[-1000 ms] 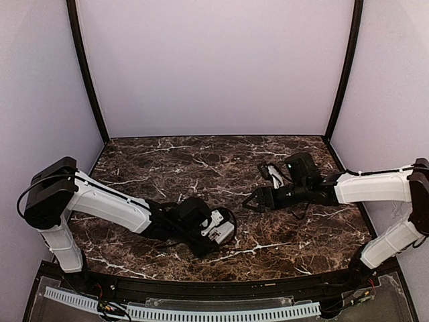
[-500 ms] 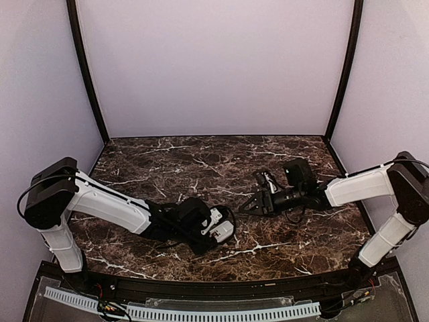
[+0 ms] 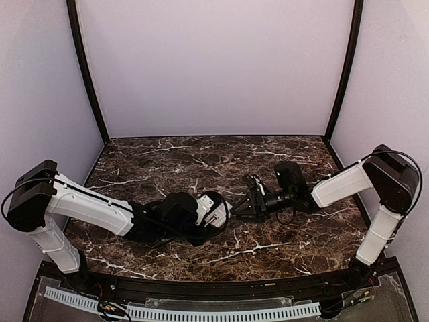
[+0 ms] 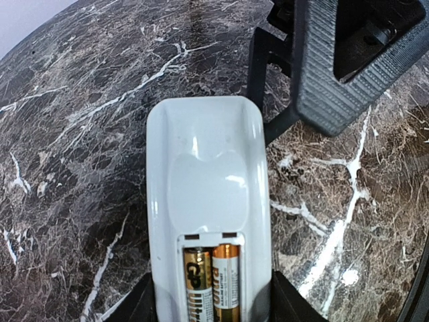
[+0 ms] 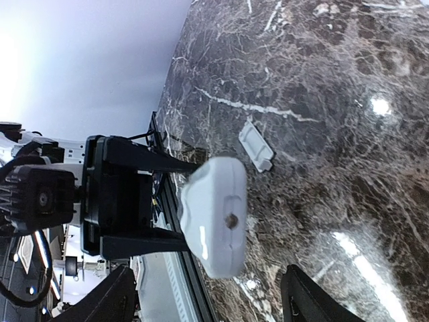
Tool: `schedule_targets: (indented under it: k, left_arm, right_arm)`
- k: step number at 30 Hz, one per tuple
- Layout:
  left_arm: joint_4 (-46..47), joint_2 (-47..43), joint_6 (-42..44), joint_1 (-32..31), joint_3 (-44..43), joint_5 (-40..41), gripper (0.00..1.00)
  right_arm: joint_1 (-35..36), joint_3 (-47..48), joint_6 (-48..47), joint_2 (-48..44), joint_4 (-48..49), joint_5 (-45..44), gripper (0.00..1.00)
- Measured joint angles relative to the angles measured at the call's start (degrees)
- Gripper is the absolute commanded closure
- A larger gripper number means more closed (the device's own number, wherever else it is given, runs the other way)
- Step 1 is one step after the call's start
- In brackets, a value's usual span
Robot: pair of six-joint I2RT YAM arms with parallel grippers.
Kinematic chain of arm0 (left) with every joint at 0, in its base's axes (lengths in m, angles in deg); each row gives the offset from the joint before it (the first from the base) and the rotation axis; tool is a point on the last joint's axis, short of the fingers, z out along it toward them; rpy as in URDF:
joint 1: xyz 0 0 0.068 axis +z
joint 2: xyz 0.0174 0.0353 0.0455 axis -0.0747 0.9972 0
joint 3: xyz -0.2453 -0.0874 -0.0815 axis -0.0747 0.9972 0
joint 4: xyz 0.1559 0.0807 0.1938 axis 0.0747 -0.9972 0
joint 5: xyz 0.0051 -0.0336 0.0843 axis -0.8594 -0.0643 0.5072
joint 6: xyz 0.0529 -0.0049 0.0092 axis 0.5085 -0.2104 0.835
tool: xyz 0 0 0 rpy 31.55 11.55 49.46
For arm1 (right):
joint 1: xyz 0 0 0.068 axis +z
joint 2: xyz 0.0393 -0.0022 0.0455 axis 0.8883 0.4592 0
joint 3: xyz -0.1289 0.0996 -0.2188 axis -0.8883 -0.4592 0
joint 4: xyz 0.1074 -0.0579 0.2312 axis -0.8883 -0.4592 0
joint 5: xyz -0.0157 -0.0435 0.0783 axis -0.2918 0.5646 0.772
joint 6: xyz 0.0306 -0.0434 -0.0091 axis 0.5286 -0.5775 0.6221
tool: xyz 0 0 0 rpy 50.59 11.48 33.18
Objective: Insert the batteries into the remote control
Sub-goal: Pass from the left arm to the right
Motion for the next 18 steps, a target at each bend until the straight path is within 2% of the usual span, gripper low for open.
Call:
schedule_targets:
  k: [10,18]
  left_arm:
    - [1.99,-0.07,0.46,-1.95,0.00,1.55,0.66]
    - [2.84,-0.68,0.68,-2.38,0.00,2.95,0.66]
  right_arm:
    - [1.97,3.48,4.13,3.06,4.70,0.92,0.50]
    - [2.34,4.22,6.19,4.33,5.38,1.05,0.77]
